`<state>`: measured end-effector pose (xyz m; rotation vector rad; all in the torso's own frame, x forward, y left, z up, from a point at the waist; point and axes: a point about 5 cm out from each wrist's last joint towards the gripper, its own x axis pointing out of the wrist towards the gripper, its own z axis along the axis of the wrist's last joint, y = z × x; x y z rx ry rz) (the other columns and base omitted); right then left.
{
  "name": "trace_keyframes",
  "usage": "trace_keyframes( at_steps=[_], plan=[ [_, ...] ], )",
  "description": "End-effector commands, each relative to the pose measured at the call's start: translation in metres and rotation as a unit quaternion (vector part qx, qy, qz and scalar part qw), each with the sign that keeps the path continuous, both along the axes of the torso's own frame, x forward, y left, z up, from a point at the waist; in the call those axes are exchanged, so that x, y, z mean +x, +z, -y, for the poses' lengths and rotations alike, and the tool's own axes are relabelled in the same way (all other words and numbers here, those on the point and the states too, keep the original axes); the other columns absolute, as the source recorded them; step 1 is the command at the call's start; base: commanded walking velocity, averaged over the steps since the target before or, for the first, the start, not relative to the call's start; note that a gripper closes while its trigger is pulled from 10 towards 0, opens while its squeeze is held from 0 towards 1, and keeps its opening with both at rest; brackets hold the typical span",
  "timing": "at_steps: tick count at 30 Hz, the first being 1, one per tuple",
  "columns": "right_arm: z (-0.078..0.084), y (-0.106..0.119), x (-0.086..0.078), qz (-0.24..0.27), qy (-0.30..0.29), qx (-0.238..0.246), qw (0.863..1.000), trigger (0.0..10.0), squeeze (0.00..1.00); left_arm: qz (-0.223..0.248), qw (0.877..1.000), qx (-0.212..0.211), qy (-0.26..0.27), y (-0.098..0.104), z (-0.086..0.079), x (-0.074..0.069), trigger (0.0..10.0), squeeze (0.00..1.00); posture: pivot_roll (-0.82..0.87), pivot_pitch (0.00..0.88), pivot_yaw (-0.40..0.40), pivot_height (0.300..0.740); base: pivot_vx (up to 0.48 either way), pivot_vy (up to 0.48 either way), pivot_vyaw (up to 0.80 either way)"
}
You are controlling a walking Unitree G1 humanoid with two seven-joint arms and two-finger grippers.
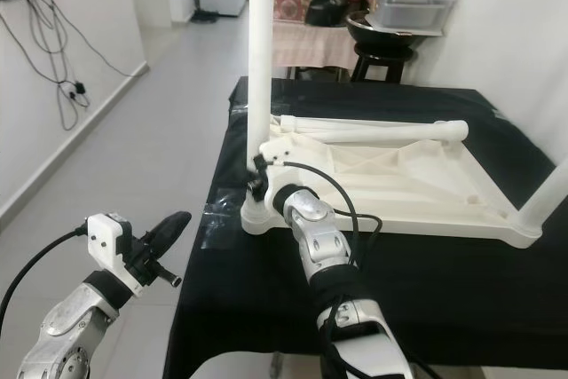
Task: Building children table
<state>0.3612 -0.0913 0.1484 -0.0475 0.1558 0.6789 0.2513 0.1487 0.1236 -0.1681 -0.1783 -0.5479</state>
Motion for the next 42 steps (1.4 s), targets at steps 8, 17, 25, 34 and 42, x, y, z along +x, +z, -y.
trace_keyframes(
  at_steps=[8,17,25,34,42],
  plan=[
    [0.002,0.038,0.003,0.038,0.204,0.004,0.978,10.0,0.0,-0.006,1.0,0.002,-0.002,-0.002,0.001,0.001,10.0,0.0,0.05,0.0,-0.062,0.74,0.0,0.0,0.0],
    [0.009,0.05,0.008,0.032,0.279,-0.004,0.96,10.0,0.0,-0.005,1.0,0.003,0.0,-0.002,0.002,0.0,10.0,0.0,0.06,0.0,-0.073,0.74,0.0,0.0,0.0],
    [0.019,0.052,0.015,-0.023,0.302,0.017,0.953,0.0,0.0,-0.006,1.0,0.005,0.0,-0.003,0.004,-0.002,10.0,0.0,0.08,0.0,-0.083,0.74,0.0,0.0,0.0],
    [0.039,0.036,0.008,-0.028,0.293,0.043,0.955,0.0,0.0,-0.006,1.0,0.001,-0.001,-0.003,0.005,-0.003,10.0,0.0,0.06,0.0,-0.088,0.74,0.0,0.0,0.0],
    [0.001,-0.036,-0.034,-0.045,-0.067,-0.037,0.996,0.0,0.0,-0.006,1.0,0.001,0.0,-0.002,0.0,-0.006,10.0,0.0,0.03,0.0,-0.073,0.74,0.0,0.0,0.0]
  ],
)
